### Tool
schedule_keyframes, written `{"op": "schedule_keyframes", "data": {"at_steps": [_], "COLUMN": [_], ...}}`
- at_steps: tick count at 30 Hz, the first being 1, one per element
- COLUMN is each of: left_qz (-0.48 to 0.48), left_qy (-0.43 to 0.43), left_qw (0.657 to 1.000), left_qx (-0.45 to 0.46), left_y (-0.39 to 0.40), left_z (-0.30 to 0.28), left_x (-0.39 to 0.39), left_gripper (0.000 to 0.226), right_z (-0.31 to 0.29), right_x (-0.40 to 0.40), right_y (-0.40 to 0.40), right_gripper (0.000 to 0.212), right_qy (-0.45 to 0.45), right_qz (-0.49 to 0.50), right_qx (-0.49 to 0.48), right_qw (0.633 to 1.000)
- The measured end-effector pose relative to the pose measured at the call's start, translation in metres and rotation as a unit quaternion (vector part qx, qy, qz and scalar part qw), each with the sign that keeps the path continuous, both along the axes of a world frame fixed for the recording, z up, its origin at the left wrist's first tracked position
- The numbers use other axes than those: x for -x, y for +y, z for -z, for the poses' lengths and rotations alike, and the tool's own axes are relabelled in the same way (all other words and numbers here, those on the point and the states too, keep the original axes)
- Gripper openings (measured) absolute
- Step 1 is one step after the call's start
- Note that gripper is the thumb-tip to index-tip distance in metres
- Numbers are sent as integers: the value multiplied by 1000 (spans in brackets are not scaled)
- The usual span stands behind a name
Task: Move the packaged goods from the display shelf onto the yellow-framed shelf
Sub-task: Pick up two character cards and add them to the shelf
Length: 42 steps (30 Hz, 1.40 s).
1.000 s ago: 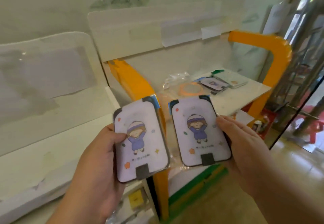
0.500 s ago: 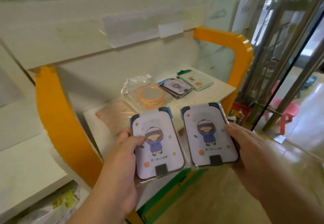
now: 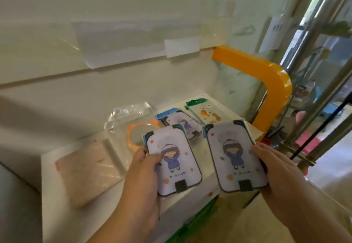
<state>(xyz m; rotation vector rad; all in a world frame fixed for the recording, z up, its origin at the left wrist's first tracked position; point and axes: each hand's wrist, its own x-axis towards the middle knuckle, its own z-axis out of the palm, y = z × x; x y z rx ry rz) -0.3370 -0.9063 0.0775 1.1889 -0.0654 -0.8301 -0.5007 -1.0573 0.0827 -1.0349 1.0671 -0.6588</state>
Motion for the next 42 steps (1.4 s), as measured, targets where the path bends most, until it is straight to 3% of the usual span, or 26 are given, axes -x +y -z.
{"op": "schedule_keyframes", "data": {"at_steps": [8, 12, 16, 17, 20, 22, 28, 33, 37, 42], "left_qz": [11, 10, -2, -1, -31, -62, -41, -19, -40, -75], "left_qy": [-80, -127, -125, -128, -153, -177, -262, -360, -460, -485], "left_qw": [994, 986, 980, 977, 956, 934, 869, 846, 786, 761], "left_qx": [-75, -106, -155, -173, -248, -305, -418, -394, -412, -425], "left_y": [-67, -112, -155, -164, -186, -193, -196, -183, -170, -150], "left_z": [9, 9, 20, 23, 31, 34, 35, 31, 24, 27], "left_x": [-24, -43, -57, -57, -60, -62, -59, -40, -28, -26], "left_gripper": [42, 48, 46, 47, 44, 42, 39, 48, 52, 53], "right_z": [16, 37, 51, 55, 60, 64, 64, 60, 52, 47], "right_x": [-35, -48, -72, -78, -92, -98, -113, -132, -154, -172], "right_y": [-78, -128, -181, -192, -210, -217, -226, -225, -212, -197], "right_gripper": [20, 27, 91, 84, 38, 26, 20, 19, 21, 21], "right_qy": [-13, -74, -84, -82, -92, -87, -37, -6, 24, 73], "right_qz": [-73, -111, -185, -199, -249, -265, -283, -358, -413, -453], "right_qx": [14, 6, -7, -3, 2, 11, 64, 103, 136, 195], "right_qw": [997, 991, 979, 977, 964, 960, 956, 928, 900, 867]}}
